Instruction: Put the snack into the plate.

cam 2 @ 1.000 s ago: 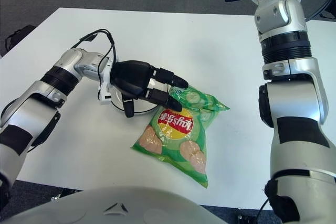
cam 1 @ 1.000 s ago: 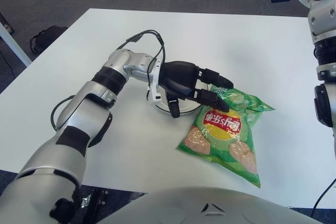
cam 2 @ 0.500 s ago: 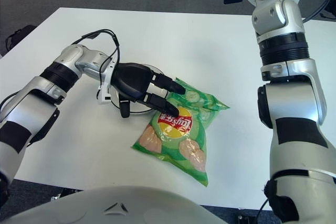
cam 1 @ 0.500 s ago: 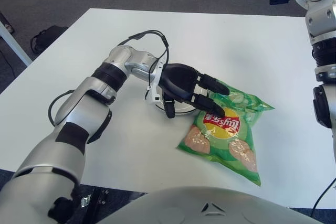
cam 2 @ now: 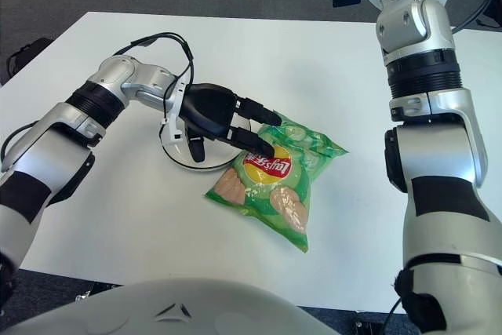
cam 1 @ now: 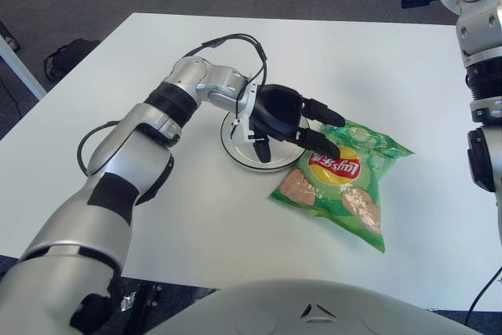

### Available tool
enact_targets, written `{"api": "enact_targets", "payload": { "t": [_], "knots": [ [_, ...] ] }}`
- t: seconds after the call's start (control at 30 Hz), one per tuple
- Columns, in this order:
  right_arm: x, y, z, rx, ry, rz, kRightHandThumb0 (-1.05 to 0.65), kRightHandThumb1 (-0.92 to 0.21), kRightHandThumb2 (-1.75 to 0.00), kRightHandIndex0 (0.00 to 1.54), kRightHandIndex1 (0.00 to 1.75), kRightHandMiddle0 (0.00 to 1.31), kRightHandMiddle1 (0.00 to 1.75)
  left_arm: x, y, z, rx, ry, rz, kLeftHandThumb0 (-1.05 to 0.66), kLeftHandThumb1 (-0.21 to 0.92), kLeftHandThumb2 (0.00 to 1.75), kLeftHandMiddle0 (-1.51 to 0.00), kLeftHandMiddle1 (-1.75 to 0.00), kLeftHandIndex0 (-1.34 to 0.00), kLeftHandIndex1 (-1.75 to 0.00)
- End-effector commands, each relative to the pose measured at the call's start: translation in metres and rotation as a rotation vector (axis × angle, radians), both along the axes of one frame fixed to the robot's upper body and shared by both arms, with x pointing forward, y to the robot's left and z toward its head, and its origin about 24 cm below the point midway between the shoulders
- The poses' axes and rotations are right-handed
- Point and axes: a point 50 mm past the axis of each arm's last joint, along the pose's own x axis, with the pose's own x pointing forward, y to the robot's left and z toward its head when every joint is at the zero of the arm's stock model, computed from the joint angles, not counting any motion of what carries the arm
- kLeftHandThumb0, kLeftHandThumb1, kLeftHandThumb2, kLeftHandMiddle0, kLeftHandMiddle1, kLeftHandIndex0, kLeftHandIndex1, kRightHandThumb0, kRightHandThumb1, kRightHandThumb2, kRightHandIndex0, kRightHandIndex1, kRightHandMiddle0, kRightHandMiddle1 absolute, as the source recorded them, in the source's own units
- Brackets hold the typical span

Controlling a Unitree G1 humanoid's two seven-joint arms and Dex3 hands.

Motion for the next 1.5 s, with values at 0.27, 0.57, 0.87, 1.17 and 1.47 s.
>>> {"api": "enact_targets", "payload": {
  "t": [0.27,0.57,0.87,1.17,1.47],
  "knots": [
    [-0.001,0.005,-0.006,-0.01,-0.007,-0.005,-0.72,-0.92,-1.0,0.21,0.38,0.0,0.52,0.018,-0.011,0.009,-0.005,-0.114,0.087,-0.34,0.86,0.93,-0.05,-0.01,0.0,-0.6],
    [0.0,0.005,-0.01,0.024,-0.003,0.003,-0.7,-0.92,-0.96,0.25,0.37,0.0,0.42,0.032,-0.017,0.011,-0.005,-0.167,0.2,-0.19,0.72,1.15,-0.04,0.0,0.0,-0.53],
    [-0.001,0.004,-0.011,0.025,0.015,-0.015,-0.68,-0.92,-1.0,0.3,0.36,0.0,0.31,0.041,-0.026,0.007,-0.027,-0.172,0.295,-0.01,0.56,1.36,-0.07,-0.01,0.0,-0.56],
    [-0.004,0.002,-0.014,-0.02,0.041,-0.005,-0.72,-0.92,-1.09,0.39,0.4,0.0,0.35,0.061,-0.028,0.001,-0.032,-0.234,0.443,-0.04,0.58,1.34,-0.08,-0.01,0.0,-0.56],
    [-0.005,-0.004,-0.017,0.062,0.085,0.001,-0.68,-0.92,-1.06,0.46,0.56,0.0,0.58,0.069,-0.025,-0.002,-0.036,-0.212,0.549,-0.05,0.59,1.33,-0.09,-0.01,0.0,-0.69]
  ]
}}
